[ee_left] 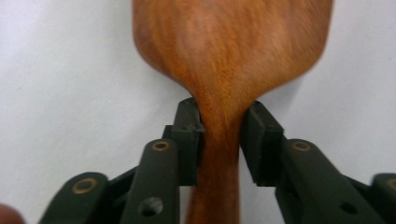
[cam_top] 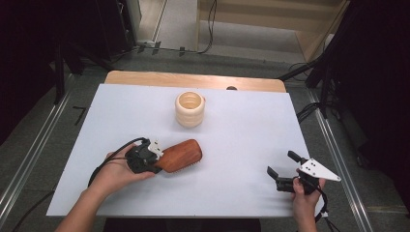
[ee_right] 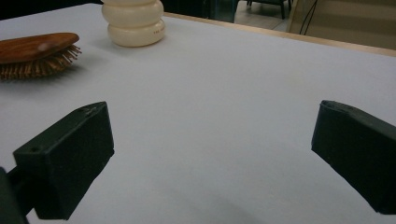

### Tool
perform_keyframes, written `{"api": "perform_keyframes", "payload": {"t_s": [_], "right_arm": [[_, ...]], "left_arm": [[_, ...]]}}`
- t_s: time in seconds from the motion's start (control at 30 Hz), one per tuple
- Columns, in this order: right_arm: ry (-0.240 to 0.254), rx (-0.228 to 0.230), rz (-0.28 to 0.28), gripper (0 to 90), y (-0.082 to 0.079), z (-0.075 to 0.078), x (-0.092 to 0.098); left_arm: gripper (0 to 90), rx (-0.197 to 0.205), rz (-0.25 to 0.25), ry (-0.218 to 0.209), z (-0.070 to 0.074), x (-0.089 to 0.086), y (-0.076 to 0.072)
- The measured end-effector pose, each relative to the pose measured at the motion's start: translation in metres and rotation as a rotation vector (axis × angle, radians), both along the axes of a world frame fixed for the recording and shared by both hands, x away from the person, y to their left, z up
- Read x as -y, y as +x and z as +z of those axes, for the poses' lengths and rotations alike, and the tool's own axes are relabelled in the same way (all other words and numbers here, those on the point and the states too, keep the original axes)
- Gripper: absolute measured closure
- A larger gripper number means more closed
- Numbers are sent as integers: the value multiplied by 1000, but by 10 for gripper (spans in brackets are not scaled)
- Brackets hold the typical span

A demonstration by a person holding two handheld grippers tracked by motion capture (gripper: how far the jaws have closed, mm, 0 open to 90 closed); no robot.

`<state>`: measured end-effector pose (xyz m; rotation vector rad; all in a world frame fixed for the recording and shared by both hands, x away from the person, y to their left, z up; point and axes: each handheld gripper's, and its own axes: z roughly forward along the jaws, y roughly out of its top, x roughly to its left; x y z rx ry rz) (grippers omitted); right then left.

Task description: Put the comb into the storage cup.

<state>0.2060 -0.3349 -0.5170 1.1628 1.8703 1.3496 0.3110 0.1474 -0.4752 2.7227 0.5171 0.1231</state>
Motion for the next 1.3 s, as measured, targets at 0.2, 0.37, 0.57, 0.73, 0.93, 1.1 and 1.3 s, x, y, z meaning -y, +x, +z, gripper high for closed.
{"api": "perform_keyframes", "payload": {"t_s": [0.2,0.37,0.57,0.73,0.93,1.1,1.3], "right_arm": [[0,0,0,0,0,0,0],[0,0,1,0,0,0,0],[-1,1,0,0,0,0,0],[0,0,-1,0,0,0,0],[-3,2,-4,0,0,0,-1],[7,5,-17,0,-1,0,0],[0,5,-26,0,-2,1,0]], "left_arm": [[722,18,-8,-3,0,0,-3],[723,42,1,-26,-1,-3,-7],[724,61,23,-89,-5,-10,-11],[724,62,43,-115,-6,-12,-15],[724,74,61,-159,-7,-16,-18],[724,78,84,-220,-5,-18,-18],[724,102,90,-279,-5,-14,-21]]}}
